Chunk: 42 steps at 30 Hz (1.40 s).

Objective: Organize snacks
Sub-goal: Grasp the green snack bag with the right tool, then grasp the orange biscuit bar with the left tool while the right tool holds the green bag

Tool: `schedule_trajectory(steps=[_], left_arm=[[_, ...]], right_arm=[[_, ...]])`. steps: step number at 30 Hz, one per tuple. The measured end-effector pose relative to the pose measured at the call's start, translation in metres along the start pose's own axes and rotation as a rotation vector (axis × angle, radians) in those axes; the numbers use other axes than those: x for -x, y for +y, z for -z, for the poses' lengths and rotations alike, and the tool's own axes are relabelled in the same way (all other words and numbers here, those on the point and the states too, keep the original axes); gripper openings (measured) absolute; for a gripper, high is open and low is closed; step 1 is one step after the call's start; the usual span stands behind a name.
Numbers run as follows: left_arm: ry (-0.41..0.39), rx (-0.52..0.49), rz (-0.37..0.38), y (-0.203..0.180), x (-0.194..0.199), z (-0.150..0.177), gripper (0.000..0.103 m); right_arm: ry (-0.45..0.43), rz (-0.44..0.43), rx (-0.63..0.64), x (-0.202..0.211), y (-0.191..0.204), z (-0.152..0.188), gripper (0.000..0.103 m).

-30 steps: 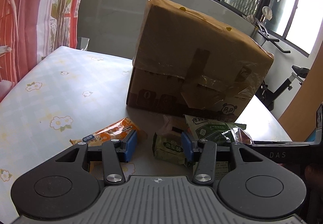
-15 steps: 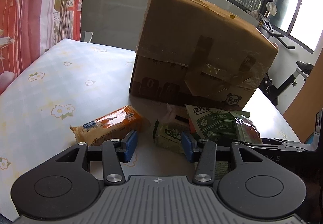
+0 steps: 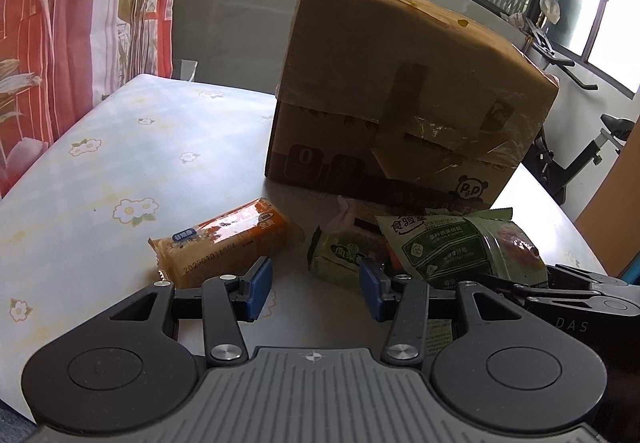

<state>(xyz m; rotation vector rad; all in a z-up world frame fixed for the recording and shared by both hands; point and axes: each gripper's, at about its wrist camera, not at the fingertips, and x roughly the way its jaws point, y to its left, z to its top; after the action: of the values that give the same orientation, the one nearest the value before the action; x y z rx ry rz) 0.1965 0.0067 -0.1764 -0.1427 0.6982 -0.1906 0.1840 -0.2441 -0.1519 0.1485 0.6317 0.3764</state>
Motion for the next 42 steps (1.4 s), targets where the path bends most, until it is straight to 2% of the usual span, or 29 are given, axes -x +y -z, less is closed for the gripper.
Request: schedule_trajectory(steps=[1, 8, 15, 19, 22, 27, 34, 42], left_arm=[[0.001, -0.001, -0.005, 0.0, 0.0, 0.0, 0.05], [-0.013, 0.017, -0.057, 0.009, 0.001, -0.007, 0.05], [-0.024, -0.014, -0.104, 0.019, -0.006, -0.022, 0.05], [-0.014, -0.099, -0.085, 0.028, -0.024, -0.035, 0.05], [0.016, -0.094, -0.082, 0.042, -0.045, -0.048, 0.05], [0.061, -0.099, -0.023, 0.052, -0.069, -0.059, 0.051], [0.1, -0.123, 0.006, 0.054, -0.077, -0.051, 0.052], [0.135, -0.136, -0.009, 0.052, -0.074, -0.042, 0.06]], right_arm=[[-0.008, -0.006, -0.005, 0.002, -0.001, 0.0, 0.07], [-0.04, -0.012, -0.051, 0.015, -0.012, 0.001, 0.07], [-0.135, 0.075, -0.135, 0.04, -0.037, 0.0, 0.07], [-0.146, 0.138, -0.193, 0.044, -0.049, 0.003, 0.07], [-0.154, 0.162, -0.213, 0.046, -0.053, 0.004, 0.07], [-0.156, 0.19, -0.213, 0.047, -0.052, 0.004, 0.07], [-0.142, 0.199, -0.225, 0.045, -0.054, 0.006, 0.07], [-0.131, 0.182, -0.218, 0.041, -0.053, 0.005, 0.07]])
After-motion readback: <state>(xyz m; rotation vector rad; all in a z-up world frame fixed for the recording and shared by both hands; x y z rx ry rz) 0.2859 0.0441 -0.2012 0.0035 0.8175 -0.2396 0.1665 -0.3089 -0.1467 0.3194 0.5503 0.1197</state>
